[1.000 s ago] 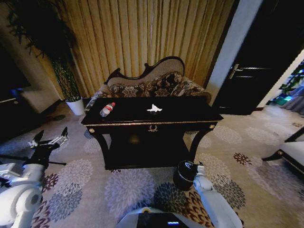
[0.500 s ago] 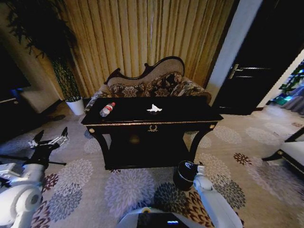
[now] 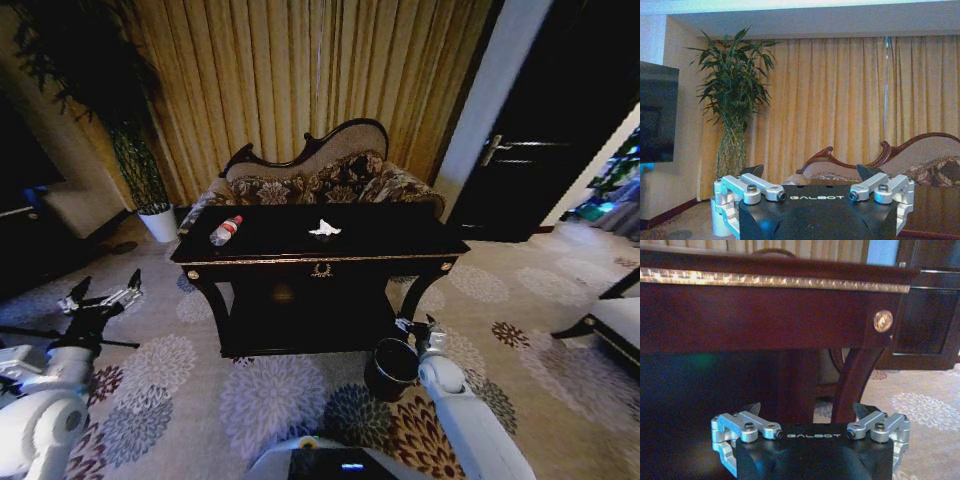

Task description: Move to the front of the table and place the trash on the table into the trash bin.

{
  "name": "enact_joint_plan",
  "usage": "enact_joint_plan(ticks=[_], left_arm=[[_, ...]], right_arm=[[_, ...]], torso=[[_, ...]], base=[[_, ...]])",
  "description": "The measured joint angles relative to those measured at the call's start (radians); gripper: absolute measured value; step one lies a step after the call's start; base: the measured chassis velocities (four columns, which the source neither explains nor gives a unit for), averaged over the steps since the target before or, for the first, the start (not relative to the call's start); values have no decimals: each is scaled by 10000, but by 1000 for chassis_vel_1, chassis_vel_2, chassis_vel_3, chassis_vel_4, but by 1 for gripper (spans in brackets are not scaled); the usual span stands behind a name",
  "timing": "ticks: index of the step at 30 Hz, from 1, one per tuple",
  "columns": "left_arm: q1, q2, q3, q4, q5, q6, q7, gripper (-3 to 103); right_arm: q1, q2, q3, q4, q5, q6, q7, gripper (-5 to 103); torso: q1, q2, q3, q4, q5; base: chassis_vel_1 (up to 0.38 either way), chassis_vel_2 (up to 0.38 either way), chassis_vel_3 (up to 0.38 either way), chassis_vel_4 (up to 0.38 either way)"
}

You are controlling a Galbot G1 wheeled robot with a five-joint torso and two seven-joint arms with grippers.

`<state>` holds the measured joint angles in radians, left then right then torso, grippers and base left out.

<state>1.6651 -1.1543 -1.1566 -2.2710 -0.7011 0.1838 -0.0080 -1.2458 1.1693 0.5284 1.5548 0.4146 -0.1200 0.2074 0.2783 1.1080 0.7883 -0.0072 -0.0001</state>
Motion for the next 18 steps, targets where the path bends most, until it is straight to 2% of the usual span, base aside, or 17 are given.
enact_joint_plan(ticks=[4, 14, 18], left_arm=[[-11, -3, 43, 5, 2, -3, 1, 100], [-127, 70, 48, 80, 39, -7, -3, 100], [-133, 91, 6, 123, 14, -30, -10, 100]], right_arm=[[-65, -40, 82, 593, 370, 41, -17, 100], [-165, -148, 90, 1781, 542, 81, -29, 100], [-289, -297, 103, 2799, 744, -168, -25, 100]], torso=[[0, 0, 0, 0, 0], [0, 0, 0, 0, 0], [0, 0, 0, 0, -1]], base=[[0, 0, 0, 0], [0, 0, 0, 0], [0, 0, 0, 0]])
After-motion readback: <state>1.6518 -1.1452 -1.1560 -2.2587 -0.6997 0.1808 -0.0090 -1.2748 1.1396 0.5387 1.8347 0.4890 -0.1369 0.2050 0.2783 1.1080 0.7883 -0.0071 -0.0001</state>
